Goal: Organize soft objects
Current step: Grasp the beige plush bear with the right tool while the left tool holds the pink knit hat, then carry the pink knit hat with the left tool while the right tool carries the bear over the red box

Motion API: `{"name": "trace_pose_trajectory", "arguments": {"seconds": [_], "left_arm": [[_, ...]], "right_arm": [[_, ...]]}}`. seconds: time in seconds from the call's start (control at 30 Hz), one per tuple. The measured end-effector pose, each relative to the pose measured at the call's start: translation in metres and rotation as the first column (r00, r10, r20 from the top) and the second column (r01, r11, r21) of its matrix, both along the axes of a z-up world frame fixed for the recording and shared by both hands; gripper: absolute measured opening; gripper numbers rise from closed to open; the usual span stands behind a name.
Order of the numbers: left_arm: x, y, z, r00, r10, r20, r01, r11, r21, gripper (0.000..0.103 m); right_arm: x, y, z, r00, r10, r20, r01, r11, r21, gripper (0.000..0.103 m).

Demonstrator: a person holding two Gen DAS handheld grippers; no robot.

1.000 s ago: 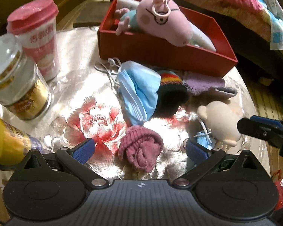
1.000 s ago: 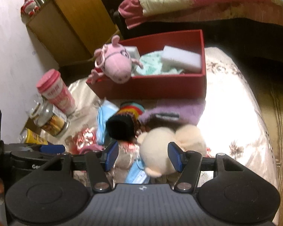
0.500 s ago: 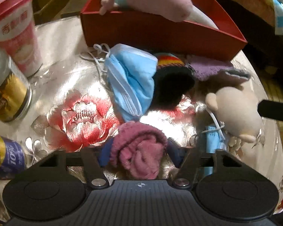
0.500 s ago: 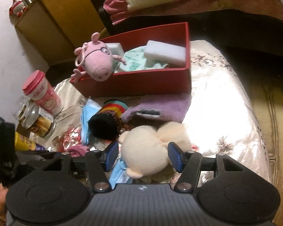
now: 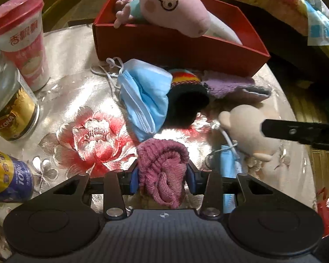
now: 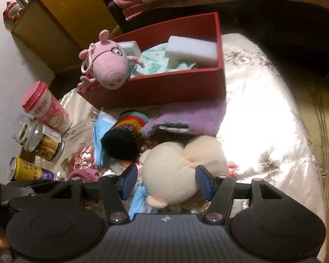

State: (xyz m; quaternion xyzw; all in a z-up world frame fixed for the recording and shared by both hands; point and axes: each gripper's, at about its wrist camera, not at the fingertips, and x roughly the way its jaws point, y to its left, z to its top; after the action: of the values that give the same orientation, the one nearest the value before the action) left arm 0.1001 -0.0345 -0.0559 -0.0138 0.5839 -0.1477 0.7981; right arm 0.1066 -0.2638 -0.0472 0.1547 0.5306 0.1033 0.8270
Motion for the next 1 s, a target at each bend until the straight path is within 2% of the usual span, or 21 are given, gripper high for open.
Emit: {"name": "trace_pose_trajectory", "arguments": {"seconds": [0.03, 0.17, 0.27, 0.37, 0.43, 0.53, 0.73, 0.83, 1.0], "left_arm": [[0.000, -0.001, 0.000, 1.000, 0.000, -0.001, 0.000, 1.000, -0.001, 0.043], [0.001, -0.001, -0.004, 1.000, 0.000, -0.013, 0.000, 1.000, -0.002, 0.043], [0.001, 0.000, -0.005, 1.000, -0.001, -0.019, 0.001, 1.000, -0.003, 0.043], [0.001, 0.000, -0.005, 1.000, -0.001, -0.020, 0.001, 1.000, -0.005, 0.043], [0.001, 0.000, -0.004, 1.000, -0.002, -0.018, 0.001, 1.000, -0.009, 0.043], [0.001, 0.001, -0.001, 1.000, -0.001, -0.013, 0.001, 1.000, -0.017, 0.044], [0.000, 0.003, 0.003, 1.000, 0.000, -0.011, 0.000, 1.000, -0.028, 0.045], [0.001, 0.004, 0.004, 1.000, 0.004, -0.015, -0.004, 0.999, -0.034, 0.045], [0.001, 0.007, 0.011, 1.000, 0.014, -0.004, -0.014, 0.998, -0.053, 0.045]], "right_arm": [[0.001, 0.003, -0.002, 1.000, 0.007, -0.001, -0.007, 1.000, -0.010, 0.047], [0.009, 0.017, -0.018, 0.999, 0.034, -0.036, -0.037, 0.996, -0.086, 0.047], [0.011, 0.016, -0.025, 0.999, 0.025, -0.033, -0.028, 0.995, -0.095, 0.047], [0.014, 0.009, -0.032, 0.998, -0.003, -0.060, 0.000, 0.999, -0.051, 0.047], [0.015, 0.003, -0.033, 0.997, -0.019, -0.071, 0.018, 1.000, -0.015, 0.039], [0.014, -0.007, -0.027, 0.997, -0.037, -0.070, 0.040, 0.998, 0.045, 0.035], [0.009, -0.005, -0.014, 0.998, -0.027, -0.055, 0.032, 0.995, 0.091, 0.034], [0.002, 0.000, 0.000, 1.000, 0.006, -0.006, -0.006, 0.996, 0.092, 0.034], [-0.003, -0.001, 0.016, 0.999, 0.013, 0.034, -0.018, 0.988, 0.153, 0.034]]}}
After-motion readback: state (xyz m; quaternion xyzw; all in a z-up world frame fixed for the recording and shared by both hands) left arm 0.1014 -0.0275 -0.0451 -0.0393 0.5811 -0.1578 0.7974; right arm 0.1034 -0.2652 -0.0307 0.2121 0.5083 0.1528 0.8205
